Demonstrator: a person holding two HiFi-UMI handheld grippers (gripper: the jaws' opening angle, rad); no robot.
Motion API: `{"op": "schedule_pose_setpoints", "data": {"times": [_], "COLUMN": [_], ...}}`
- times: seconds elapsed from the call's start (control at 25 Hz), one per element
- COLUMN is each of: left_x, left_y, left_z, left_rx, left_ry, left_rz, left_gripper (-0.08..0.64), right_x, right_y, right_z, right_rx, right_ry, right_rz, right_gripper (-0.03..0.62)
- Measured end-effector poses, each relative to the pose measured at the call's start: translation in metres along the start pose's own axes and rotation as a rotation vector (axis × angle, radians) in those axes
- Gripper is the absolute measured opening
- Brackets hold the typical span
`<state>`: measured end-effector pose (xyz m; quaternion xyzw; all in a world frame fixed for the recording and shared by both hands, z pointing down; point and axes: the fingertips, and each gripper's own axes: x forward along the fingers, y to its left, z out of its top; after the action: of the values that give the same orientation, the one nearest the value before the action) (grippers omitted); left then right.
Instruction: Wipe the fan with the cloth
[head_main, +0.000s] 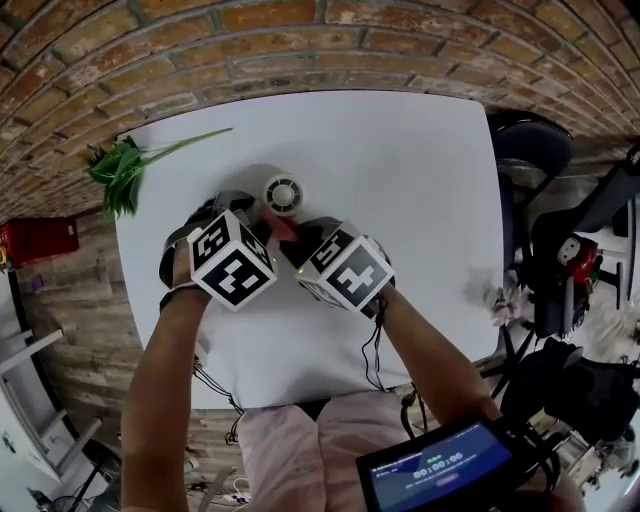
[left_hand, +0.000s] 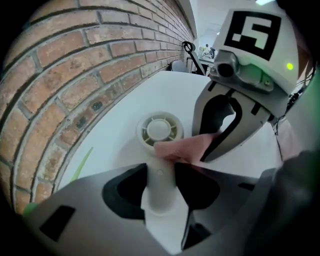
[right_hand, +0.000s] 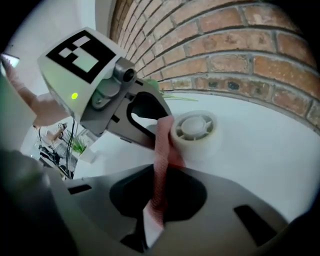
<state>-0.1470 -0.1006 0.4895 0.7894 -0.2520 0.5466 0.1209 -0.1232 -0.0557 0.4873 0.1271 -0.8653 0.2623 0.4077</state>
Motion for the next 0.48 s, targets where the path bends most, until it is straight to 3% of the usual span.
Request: {"op": "schedule_pose_setpoints", "data": {"times": [0.2,0.48], "left_x": [0.0,0.0], "left_y": [-0.002,-0.002], "left_z": [0.002,0.001], "left_rx": [0.023,0.043], "left_ry": [-0.001,-0.005], "left_rz": [0.0,-0.002], "left_gripper": [0.189,0.189], "right_x": [0.001,0.001], "right_y": [-0.013,-0.019], "right_z": [0.008,0.013], "right_rx": [0.183,0.259], "right_ry": [-0.058,-0.101], "right_rz": [-0.035,-0.057], "right_gripper": [0.037,0.037]}}
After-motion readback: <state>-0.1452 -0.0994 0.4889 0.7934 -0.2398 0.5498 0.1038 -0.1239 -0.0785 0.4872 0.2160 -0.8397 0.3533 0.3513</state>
